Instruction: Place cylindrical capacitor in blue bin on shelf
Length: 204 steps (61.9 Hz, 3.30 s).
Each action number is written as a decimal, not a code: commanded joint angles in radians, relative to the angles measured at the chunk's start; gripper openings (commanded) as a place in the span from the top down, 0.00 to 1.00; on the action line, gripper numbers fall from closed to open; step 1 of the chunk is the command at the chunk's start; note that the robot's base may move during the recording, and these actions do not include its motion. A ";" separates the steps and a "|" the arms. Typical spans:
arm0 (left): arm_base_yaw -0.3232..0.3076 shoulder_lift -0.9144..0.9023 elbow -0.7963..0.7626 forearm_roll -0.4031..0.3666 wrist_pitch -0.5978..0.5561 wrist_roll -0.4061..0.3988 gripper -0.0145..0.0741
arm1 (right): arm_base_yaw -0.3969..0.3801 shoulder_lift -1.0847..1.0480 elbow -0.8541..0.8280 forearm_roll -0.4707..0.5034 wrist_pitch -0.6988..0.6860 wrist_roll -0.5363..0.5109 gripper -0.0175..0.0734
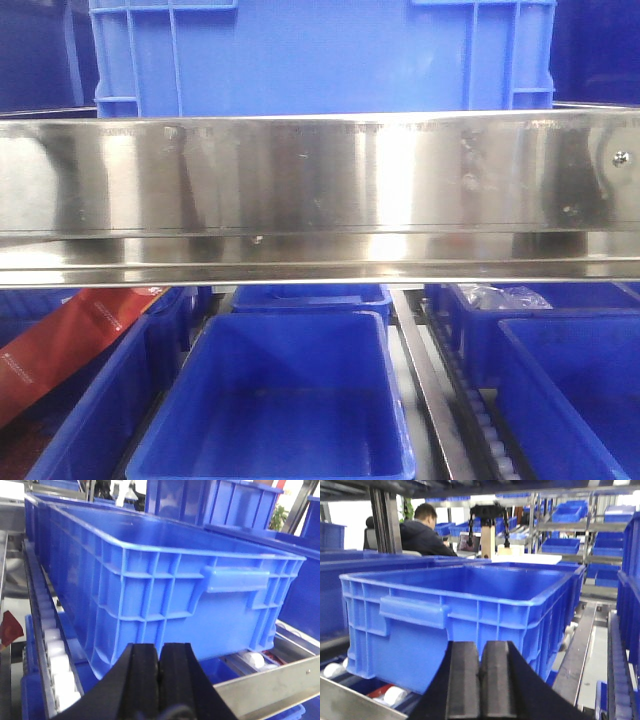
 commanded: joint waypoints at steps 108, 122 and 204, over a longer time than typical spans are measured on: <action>-0.004 -0.007 0.002 -0.006 -0.060 -0.006 0.96 | -0.406 -0.395 0.486 -0.027 -0.084 0.000 0.99; -0.004 -0.007 0.002 -0.006 -0.060 -0.006 0.96 | -0.406 -0.395 0.486 -0.027 -0.084 0.000 0.99; 0.369 -0.540 0.491 0.426 -0.108 -0.206 0.96 | -0.406 -0.395 0.486 -0.027 -0.084 0.000 0.99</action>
